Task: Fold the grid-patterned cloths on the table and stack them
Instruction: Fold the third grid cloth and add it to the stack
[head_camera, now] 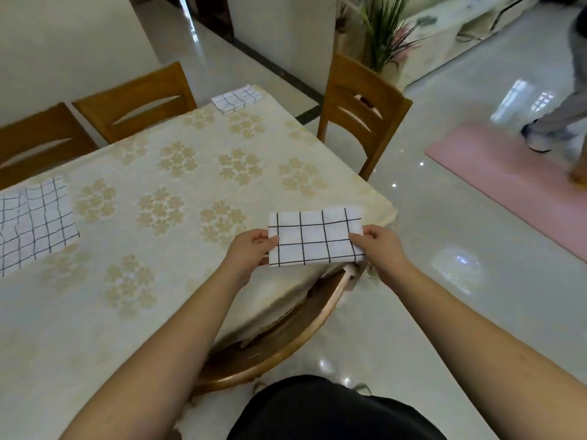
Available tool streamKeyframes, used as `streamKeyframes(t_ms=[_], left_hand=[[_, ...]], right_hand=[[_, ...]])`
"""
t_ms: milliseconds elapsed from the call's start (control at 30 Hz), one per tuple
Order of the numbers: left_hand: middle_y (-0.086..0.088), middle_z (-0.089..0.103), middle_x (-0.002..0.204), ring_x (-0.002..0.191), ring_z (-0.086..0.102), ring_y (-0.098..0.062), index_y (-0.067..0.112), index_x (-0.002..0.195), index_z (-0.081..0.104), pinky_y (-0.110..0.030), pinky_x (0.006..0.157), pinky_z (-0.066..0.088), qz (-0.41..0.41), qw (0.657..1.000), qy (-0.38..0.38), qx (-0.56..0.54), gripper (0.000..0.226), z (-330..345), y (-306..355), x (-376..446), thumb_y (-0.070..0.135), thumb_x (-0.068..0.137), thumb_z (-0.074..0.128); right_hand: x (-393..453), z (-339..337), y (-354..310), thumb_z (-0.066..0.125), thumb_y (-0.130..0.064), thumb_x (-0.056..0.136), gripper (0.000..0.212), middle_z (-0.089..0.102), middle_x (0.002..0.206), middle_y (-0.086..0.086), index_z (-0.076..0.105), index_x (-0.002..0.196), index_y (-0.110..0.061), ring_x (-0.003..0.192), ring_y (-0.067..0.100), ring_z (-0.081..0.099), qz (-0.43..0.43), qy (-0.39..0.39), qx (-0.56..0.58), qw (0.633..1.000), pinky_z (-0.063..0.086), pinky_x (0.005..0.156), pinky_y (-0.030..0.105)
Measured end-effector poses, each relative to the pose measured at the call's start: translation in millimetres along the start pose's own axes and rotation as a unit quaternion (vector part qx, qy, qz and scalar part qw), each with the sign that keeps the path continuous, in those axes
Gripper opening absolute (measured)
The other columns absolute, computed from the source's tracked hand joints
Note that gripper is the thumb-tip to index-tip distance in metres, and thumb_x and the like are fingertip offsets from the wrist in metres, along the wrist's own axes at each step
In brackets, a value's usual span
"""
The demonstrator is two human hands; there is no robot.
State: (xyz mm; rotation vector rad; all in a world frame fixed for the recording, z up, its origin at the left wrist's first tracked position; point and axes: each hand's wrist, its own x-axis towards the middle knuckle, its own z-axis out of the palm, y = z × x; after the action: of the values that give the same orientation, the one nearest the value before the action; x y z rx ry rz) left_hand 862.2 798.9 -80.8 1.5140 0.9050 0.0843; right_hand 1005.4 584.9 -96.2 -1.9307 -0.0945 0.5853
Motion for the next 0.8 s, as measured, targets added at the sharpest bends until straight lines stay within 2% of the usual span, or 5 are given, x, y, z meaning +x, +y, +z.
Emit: streamKeyframes(t_ms=[100,233,333,533,800], left_hand=[[0.006,0.065,0.066,0.051,0.061,0.003,0.011,0.085,0.064,-0.014,0.047,0.047,0.006,1.000,-0.015,-0.001,0.007,45,11,-4,0.014,0.091,0.065],[-0.006,0.072,0.087,0.073,0.070,-0.016,0.007,0.094,0.066,-0.018,0.052,0.051,-0.001,1.000,-0.029,-0.012,0.007,103,24,-7,0.013,0.090,0.066],[-0.003,0.070,0.080,0.065,0.069,-0.010,0.008,0.088,0.064,-0.018,0.051,0.051,0.001,0.999,-0.046,-0.002,0.004,141,33,-11,0.011,0.090,0.067],[-0.013,0.073,0.090,0.081,0.072,-0.025,0.001,0.095,0.067,-0.025,0.063,0.059,0.015,0.994,-0.097,0.045,0.015,202,53,2,0.014,0.088,0.069],[-0.005,0.072,0.091,0.079,0.070,-0.016,0.010,0.101,0.065,-0.025,0.064,0.053,0.029,0.984,-0.157,0.084,0.017,279,77,63,0.024,0.093,0.061]], right_hand=[[1,-43,16,0.070,-0.021,0.081,0.005,0.072,0.085,0.008,0.069,0.080,-0.017,0.082,0.026,0.067,0.014,0.003,0.031,0.999,0.055,0.079,0.043],[5,-96,35,0.069,-0.016,0.082,0.007,0.073,0.084,0.007,0.070,0.089,-0.013,0.080,0.024,0.069,0.020,0.019,0.059,0.998,0.057,0.075,0.039],[6,-131,44,0.067,-0.011,0.085,0.011,0.071,0.084,0.005,0.069,0.095,-0.009,0.076,0.020,0.066,0.030,0.045,0.080,0.995,0.056,0.069,0.033],[21,-183,68,0.066,-0.014,0.082,0.011,0.072,0.094,0.014,0.069,0.092,-0.010,0.087,0.029,0.068,0.070,0.105,0.112,0.986,0.057,0.081,0.047],[63,-232,87,0.061,-0.014,0.090,0.020,0.070,0.101,0.011,0.067,0.107,-0.006,0.085,0.022,0.065,0.126,0.152,0.177,0.964,0.054,0.075,0.035]])
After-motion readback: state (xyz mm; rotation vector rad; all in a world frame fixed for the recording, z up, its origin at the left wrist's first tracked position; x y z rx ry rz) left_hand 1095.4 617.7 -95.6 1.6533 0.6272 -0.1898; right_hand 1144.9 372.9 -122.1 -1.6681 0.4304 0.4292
